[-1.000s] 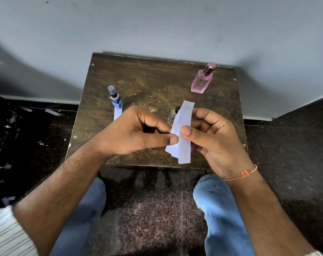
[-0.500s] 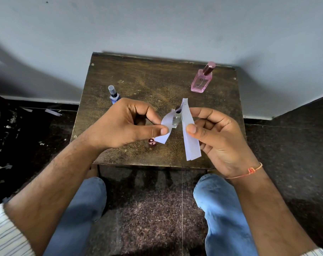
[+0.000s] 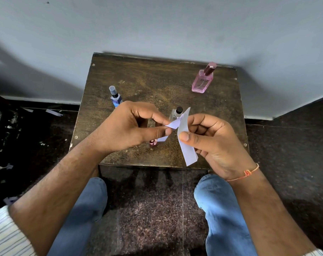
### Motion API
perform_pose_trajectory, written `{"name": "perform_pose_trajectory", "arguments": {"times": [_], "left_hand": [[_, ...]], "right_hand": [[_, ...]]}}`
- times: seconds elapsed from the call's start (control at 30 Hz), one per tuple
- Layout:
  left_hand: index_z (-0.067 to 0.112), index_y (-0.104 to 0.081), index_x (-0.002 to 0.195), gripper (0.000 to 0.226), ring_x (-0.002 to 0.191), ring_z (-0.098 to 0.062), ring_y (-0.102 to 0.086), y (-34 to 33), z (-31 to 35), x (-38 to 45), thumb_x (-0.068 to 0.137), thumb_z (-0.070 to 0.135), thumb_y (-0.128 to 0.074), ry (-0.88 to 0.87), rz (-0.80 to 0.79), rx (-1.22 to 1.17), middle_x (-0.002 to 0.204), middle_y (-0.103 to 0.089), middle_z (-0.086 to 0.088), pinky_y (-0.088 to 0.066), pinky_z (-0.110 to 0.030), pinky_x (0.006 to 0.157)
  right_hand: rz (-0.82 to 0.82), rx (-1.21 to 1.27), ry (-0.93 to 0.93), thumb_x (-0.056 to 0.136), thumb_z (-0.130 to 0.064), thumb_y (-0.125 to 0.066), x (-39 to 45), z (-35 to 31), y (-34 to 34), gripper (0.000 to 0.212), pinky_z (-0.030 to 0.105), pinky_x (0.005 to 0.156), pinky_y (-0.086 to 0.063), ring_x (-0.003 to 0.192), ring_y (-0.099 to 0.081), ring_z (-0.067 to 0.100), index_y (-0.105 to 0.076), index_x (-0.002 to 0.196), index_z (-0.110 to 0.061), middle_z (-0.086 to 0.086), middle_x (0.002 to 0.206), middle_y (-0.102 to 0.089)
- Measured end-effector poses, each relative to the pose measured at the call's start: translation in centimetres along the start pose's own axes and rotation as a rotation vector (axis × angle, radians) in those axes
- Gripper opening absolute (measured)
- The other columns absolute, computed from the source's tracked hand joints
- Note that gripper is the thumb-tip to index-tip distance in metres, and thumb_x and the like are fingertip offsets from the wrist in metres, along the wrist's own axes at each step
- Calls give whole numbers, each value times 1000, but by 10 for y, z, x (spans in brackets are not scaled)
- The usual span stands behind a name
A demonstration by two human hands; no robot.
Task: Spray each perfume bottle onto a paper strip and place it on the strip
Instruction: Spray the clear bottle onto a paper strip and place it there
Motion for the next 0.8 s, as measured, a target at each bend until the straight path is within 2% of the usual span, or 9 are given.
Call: {"name": "perform_pose_trajectory", "arguments": {"times": [0.1, 0.2, 0.3, 0.43, 0.5, 0.6, 0.7, 0.77, 0.8], "left_hand": [[27, -84, 98, 20, 69, -41, -62, 0, 0, 1, 89, 45, -85, -28, 34, 1, 89, -77, -2, -47, -58, 57], [19, -85, 93, 27, 68, -34, -64, 1, 1, 1, 88, 45, -85, -47, 45, 20, 85, -75, -5, -49, -55, 58], [12, -84, 89, 23, 69, -28, -66, 1, 0, 2, 88, 36, -87, -53, 38, 87, 84, -76, -6, -51, -52, 60], [14, -84, 88, 17, 65, -25, -64, 2, 1, 1, 87, 30, -89, -68, 57, 141, 82, -75, -5, -50, -44, 56], [14, -82, 90, 15, 65, -17, -63, 3, 3, 1, 89, 28, -88, -67, 49, 160, 87, -76, -3, -49, -38, 55], [14, -75, 99, 13, 59, -10, -59, 1, 1, -2, 92, 11, -86, -19, -19, 129, 94, -76, -4, -47, -27, 54], [18, -74, 110, 23, 49, -8, -53, -3, -2, -4, 95, 1, -77, 45, -13, 117, 71, -69, 8, -43, -22, 52], [13, -79, 112, 17, 54, -10, -64, -3, 0, -4, 98, 4, -75, 8, -20, 134, 79, -76, 14, -51, -28, 53], [11, -81, 111, 14, 63, -18, -72, -2, 2, -3, 100, 12, -74, -11, -17, 134, 87, -80, 11, -56, -36, 57]], "right_hand": [[11, 4, -4, 54, -24, -91, 0, 0, -2, 26, 22, 61, -50, 70, -66, 7, -81, 78, -30, -8, 76, -68], [9, -23, -1, 56, -24, -91, 0, 1, -2, 24, 24, 59, -44, 68, -65, 8, -79, 77, -28, -9, 74, -68], [13, -31, 3, 58, -25, -91, 1, 2, -1, 22, 21, 54, -40, 65, -61, 7, -79, 76, -26, -8, 72, -68], [21, -47, 10, 58, -29, -91, 2, 2, 1, 24, 28, 60, -38, 68, -63, 8, -81, 80, -27, -7, 74, -71], [24, -62, 11, 60, -28, -91, 1, 3, 1, 25, 27, 58, -39, 68, -66, 8, -81, 83, -25, -7, 75, -73], [24, -90, 4, 65, -23, -88, 0, 3, 1, 25, 26, 58, -42, 69, -68, 8, -80, 88, -21, -6, 76, -74], [12, -127, -5, 70, -19, -85, 1, 4, -1, 33, 21, 56, -44, 67, -66, 6, -79, 102, -12, -8, 75, -73], [2, -115, -2, 72, -17, -83, 1, 4, -2, 35, 19, 55, -43, 66, -65, 6, -81, 106, -10, -7, 76, -74], [-3, -112, 3, 72, -17, -84, 1, 4, -2, 33, 20, 55, -41, 68, -63, 7, -83, 105, -13, -5, 77, -74]]}}
Point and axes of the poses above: each hand's wrist, its own x-axis towards the middle knuckle, its own y-axis out of the back of the hand, z = x × y, the point moved 2 cm from there along x, towards the middle knuckle
